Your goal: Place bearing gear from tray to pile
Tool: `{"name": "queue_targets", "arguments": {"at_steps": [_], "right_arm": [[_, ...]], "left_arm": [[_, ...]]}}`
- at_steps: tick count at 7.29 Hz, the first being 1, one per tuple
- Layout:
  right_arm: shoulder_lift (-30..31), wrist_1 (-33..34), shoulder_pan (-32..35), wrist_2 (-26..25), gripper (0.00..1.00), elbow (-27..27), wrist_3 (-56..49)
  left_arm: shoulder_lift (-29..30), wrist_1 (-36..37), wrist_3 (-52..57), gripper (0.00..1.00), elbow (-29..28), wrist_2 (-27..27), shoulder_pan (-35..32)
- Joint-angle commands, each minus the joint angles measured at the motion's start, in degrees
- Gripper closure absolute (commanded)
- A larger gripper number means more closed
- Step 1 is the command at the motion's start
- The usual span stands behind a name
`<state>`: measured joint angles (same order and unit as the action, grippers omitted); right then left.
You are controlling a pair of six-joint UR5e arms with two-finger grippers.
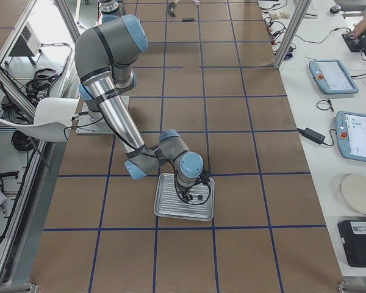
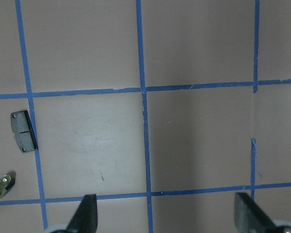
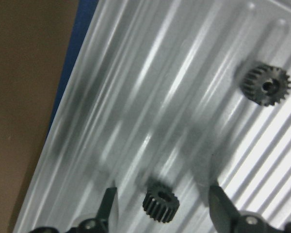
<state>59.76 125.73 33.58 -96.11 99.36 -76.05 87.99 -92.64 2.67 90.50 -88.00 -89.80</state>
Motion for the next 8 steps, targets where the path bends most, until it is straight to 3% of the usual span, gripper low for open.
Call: {"name": "queue_targets", "arguments": {"at_steps": [1,2,4,6,8], "right_arm": [[0.09,-0.05,-0.01,-1.71,1.0,0.04,0.2],[0.27,-0.22,0.08,-1.97,1.0,-0.13,0.46],[6.21,-4.06,1.39,-3.38,1.0,0.04,3.34],[15.17,-17.55,9.18,-3.82,1.0,0.13,16.66],[23.7,-29.97,20.06,-2.94,1.0,1.0,37.27]], "left_arm": [[-0.01,0.0,0.06,0.0,0.03,-0.07,0.06],[-0.01,0.0,0.14,0.0,0.03,-0.07,0.06],[-0.01,0.0,0.14,0.0,0.03,-0.07,0.06],[-0.01,0.0,0.23,0.0,0.03,-0.07,0.06],[-0.01,0.09,0.23,0.0,-0.06,-0.07,0.06]]}}
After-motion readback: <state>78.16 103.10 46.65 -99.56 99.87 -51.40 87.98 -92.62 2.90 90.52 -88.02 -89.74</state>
